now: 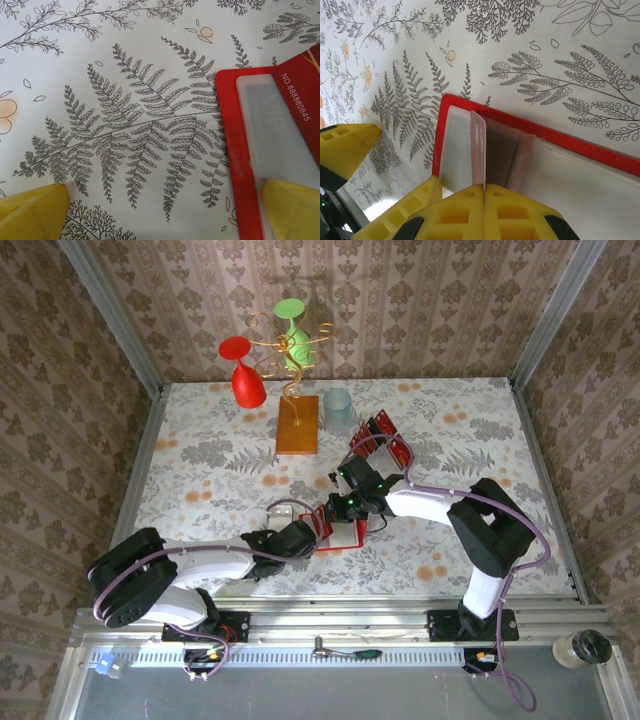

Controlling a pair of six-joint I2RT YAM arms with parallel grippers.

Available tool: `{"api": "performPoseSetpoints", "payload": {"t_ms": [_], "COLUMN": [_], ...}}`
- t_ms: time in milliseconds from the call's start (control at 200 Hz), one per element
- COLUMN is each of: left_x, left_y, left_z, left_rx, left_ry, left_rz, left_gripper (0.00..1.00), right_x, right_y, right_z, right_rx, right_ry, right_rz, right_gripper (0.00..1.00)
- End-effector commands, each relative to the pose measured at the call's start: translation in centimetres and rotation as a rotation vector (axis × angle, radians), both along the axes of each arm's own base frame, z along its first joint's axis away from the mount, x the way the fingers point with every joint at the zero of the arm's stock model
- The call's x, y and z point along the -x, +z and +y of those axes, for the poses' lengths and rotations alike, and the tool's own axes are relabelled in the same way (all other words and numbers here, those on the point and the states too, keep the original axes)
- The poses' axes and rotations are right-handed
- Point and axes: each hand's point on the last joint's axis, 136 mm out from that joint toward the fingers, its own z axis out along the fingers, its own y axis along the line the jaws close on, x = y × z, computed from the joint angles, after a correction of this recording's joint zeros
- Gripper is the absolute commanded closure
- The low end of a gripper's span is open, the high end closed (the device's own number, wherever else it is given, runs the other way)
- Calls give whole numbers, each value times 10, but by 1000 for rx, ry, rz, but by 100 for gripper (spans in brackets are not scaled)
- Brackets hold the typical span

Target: Put the credit cards into the card holder

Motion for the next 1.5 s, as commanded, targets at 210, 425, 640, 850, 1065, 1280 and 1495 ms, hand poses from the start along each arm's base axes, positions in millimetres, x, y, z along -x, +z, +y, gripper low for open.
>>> {"api": "performPoseSetpoints", "payload": {"t_ms": [210,425,640,850,1065,1280,1495], "left_x": [5,6,7,7,8,8,9], "left_y": [-2,-1,-1,0,-1,-1,-1], "left_z": [9,10,12,12,12,12,13], "left_rx": [-64,-75,-83,-87,-87,-89,-87], "left_ry": [14,17,24,23,25,26,26], "left_rz": [5,1,3,2,6,4,5], "left_gripper": [0,0,0,0,0,0,0], "right_x": [-9,-12,-14,-14,-16,-19,-19], "right_y": [37,34,22,15,12,4,-5], "right_z": [-16,-29,-35,-34,-33,-32,-35], "right_rx": [-144,-198,-229,-266,-282,-284,-274], "right_ry": [-89,-169,-228,-241,-237,-239,-245], "right_rz": [-13,-32,-54,-74,-96,-108,-114], "right_gripper": [100,100,100,100,100,100,100]}}
